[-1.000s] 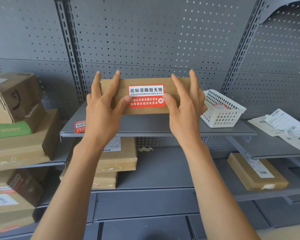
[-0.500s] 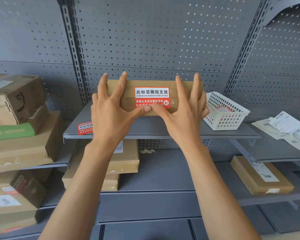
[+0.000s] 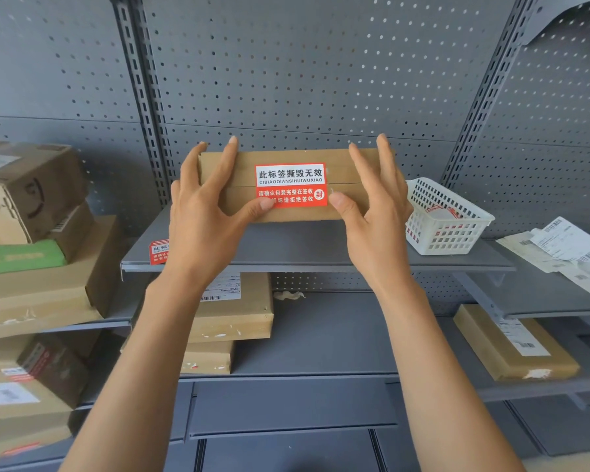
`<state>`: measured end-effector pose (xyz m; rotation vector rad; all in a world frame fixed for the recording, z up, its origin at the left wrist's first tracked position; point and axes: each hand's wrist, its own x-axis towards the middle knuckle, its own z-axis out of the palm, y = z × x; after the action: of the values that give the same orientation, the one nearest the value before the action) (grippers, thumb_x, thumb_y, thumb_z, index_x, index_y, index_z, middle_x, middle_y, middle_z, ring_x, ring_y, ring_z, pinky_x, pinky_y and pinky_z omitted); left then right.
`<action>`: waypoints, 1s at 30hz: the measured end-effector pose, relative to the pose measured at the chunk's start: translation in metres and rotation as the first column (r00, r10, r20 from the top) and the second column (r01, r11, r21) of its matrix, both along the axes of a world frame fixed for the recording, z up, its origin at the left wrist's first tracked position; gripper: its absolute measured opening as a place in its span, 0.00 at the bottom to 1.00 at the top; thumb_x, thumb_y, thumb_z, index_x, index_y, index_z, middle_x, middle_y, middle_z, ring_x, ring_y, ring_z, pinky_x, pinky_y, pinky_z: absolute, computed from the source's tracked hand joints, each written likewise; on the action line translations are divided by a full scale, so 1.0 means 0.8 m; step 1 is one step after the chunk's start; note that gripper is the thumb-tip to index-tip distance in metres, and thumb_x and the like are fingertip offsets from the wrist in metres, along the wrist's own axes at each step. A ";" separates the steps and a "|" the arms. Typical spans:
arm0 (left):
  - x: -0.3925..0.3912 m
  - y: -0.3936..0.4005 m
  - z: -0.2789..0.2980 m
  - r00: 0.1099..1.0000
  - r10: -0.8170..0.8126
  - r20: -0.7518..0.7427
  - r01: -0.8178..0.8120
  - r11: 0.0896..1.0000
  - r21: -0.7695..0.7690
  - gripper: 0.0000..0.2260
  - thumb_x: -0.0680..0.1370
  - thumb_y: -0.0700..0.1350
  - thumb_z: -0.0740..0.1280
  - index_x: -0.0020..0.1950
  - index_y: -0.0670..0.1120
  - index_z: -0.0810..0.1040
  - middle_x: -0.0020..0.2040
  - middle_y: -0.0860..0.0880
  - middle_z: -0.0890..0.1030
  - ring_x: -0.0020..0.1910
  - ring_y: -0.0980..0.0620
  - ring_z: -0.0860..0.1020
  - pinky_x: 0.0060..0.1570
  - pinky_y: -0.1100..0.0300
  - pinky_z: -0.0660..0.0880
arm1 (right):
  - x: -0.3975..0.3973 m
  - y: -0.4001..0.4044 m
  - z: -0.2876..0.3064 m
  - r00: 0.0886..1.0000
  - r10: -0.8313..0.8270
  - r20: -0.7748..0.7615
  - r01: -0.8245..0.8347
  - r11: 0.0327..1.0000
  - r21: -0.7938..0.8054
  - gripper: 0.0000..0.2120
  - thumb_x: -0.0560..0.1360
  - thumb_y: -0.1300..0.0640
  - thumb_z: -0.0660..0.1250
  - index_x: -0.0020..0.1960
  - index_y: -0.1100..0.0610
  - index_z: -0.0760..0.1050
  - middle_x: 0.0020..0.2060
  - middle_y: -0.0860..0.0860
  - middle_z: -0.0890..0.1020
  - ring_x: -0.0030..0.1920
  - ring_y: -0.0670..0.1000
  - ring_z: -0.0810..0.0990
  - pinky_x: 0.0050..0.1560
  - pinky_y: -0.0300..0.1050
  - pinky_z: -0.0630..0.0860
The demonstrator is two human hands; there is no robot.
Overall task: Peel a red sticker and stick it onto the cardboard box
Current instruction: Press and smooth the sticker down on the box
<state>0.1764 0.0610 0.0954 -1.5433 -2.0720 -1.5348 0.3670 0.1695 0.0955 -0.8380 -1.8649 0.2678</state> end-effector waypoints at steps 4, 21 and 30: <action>-0.001 0.001 -0.003 1.000 0.006 -0.002 -0.006 1.000 0.030 0.32 0.78 0.63 0.68 0.81 0.61 0.62 0.82 0.50 0.61 0.76 0.48 0.62 0.70 0.60 0.57 | -0.002 0.000 -0.003 0.998 -0.019 -0.058 0.018 0.999 -0.031 0.25 0.81 0.49 0.61 0.78 0.47 0.67 0.83 0.48 0.57 0.81 0.56 0.56 0.75 0.62 0.54; 0.010 0.028 -0.021 0.983 0.136 0.125 -0.151 0.982 0.117 0.23 0.80 0.62 0.65 0.72 0.53 0.72 0.71 0.52 0.72 0.62 0.52 0.69 0.62 0.51 0.72 | -0.039 -0.007 -0.018 0.957 -0.266 -0.111 0.253 0.960 -0.119 0.16 0.82 0.42 0.62 0.67 0.41 0.78 0.78 0.47 0.65 0.74 0.57 0.61 0.61 0.53 0.56; -0.003 0.041 -0.039 0.992 0.072 0.107 -0.077 0.996 0.045 0.20 0.82 0.60 0.63 0.71 0.54 0.73 0.75 0.51 0.68 0.67 0.48 0.68 0.66 0.43 0.72 | -0.040 0.003 -0.029 0.966 -0.230 -0.122 0.207 0.963 -0.175 0.12 0.82 0.50 0.65 0.63 0.44 0.81 0.76 0.47 0.67 0.73 0.58 0.62 0.63 0.59 0.64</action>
<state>0.1738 0.0938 0.0639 -1.3806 -2.1041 -1.6600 0.3346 0.1722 0.0726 -1.0993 -1.6184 0.3335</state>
